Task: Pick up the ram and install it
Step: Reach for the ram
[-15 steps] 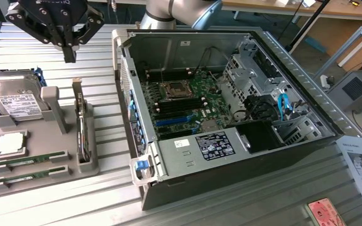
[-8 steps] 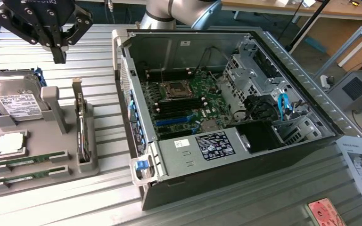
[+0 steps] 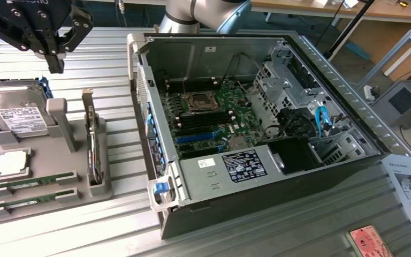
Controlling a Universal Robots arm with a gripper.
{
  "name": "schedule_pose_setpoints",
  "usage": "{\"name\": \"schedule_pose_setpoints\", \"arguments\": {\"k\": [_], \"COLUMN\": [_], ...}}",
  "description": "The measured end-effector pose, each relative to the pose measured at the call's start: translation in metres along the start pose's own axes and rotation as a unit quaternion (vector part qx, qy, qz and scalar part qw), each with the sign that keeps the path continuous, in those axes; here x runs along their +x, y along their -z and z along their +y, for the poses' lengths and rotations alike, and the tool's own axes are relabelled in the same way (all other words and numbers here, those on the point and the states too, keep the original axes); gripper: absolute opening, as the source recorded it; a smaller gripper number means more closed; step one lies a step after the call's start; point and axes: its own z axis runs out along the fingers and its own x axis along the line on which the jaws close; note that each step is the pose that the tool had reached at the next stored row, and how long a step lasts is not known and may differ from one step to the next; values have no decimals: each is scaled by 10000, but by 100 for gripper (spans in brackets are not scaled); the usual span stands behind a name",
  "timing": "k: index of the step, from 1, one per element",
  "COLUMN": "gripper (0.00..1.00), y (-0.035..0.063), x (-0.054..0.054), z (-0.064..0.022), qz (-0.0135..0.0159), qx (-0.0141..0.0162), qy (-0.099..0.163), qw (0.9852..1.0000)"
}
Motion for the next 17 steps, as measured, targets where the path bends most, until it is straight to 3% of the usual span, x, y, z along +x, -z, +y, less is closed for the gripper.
{"name": "schedule_pose_setpoints", "arguments": {"k": [17], "gripper": [11], "y": [12], "x": [368], "z": [-63], "qz": [0], "qx": [0], "qy": [0], "qw": [10000]}}
